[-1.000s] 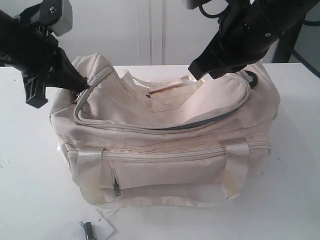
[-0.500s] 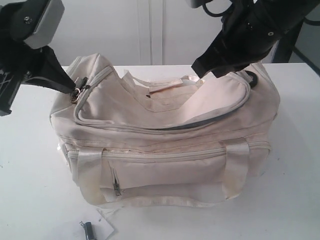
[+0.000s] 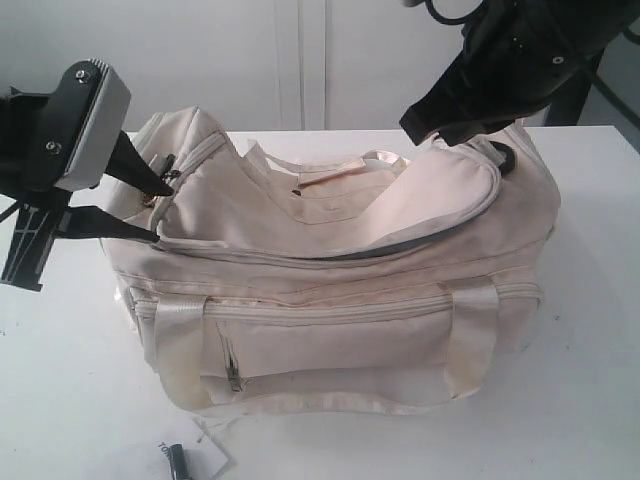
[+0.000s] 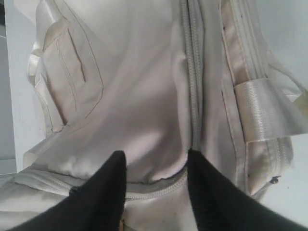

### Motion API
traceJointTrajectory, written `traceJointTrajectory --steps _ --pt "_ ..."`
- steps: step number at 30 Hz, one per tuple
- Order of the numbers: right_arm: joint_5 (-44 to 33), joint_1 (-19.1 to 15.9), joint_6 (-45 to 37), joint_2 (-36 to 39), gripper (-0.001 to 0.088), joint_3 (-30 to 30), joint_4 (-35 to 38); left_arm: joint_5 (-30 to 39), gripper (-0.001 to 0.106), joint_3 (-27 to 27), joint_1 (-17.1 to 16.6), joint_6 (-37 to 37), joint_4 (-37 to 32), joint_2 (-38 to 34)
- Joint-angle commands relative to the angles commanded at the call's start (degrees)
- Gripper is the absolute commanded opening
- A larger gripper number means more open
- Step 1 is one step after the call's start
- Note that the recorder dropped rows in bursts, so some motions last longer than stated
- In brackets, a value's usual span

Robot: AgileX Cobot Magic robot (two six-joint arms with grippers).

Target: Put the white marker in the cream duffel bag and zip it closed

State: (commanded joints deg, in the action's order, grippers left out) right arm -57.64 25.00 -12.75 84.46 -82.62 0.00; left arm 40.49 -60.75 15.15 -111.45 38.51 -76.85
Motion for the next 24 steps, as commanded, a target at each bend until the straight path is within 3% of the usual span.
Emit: traceJointTrajectory --steps 8,18,24 --pt "0.2 0.0 0.0 0.0 0.0 0.0 0.0 -1.4 0.054 0.0 0.0 0.0 0.4 -3.1" --pt "0.3 0.0 0.0 0.0 0.0 0.0 0.0 -3.6 0.051 0.0 0.0 -6.6 10.5 -3.1" --pt "0.4 0.0 0.0 0.0 0.0 0.0 0.0 -0.9 0.051 0.0 0.0 -7.0 10.7 -4.5"
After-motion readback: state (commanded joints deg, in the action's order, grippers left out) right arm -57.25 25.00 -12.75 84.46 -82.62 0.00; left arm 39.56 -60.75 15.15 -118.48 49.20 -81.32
